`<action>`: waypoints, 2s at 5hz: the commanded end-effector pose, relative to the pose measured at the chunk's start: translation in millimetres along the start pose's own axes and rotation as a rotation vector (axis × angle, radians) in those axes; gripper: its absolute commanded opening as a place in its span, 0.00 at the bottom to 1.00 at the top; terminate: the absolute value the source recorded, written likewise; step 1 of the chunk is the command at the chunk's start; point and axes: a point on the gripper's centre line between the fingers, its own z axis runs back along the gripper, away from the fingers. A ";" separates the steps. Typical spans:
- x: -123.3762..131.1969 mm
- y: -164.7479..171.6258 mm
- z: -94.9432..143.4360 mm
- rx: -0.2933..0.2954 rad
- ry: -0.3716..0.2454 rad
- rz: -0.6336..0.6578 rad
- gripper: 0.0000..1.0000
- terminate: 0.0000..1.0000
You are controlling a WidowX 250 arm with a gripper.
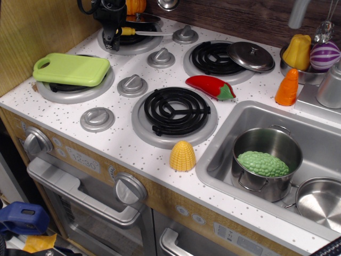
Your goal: Put knife on cutting board
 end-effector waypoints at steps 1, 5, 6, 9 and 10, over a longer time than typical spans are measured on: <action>16.0 -27.2 14.6 -0.063 -0.021 0.000 1.00 0.00; 15.9 -28.1 0.2 -0.028 0.065 0.025 1.00 0.00; 13.6 -26.0 0.3 0.007 0.110 0.049 0.00 0.00; 15.2 -23.4 26.7 0.040 0.086 0.080 0.00 0.00; 32.0 -16.8 51.5 0.012 -0.022 0.071 0.00 0.00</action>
